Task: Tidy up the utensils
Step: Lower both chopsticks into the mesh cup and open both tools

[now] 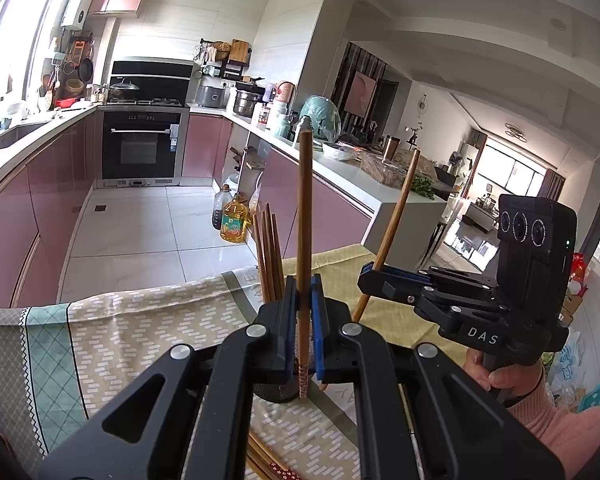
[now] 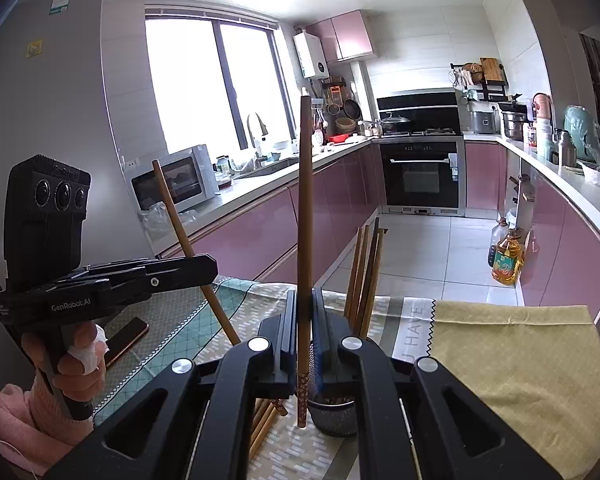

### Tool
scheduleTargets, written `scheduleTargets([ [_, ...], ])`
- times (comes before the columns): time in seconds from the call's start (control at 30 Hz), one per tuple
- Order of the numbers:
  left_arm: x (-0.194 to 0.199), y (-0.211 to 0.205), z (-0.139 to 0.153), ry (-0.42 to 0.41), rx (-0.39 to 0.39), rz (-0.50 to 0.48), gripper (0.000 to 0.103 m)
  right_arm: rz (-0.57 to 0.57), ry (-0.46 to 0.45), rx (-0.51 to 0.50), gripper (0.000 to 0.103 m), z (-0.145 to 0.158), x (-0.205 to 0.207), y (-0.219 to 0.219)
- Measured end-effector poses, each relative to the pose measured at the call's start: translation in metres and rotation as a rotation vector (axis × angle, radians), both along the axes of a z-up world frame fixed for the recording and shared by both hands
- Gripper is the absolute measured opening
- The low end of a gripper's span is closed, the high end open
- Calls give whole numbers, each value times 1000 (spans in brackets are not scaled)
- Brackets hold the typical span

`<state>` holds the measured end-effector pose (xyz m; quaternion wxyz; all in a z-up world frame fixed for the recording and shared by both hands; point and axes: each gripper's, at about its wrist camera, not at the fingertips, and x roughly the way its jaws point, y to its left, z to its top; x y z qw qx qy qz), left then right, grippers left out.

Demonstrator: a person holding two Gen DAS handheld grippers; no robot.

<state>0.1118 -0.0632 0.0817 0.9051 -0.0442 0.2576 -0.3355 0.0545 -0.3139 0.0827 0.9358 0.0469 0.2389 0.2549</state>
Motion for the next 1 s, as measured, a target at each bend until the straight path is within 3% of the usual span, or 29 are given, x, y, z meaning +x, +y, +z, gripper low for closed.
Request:
scheduleTargets([
  [1.0,6,-14,10,-44,-1,16,7,-14,-41,-21,6,10,15,7],
])
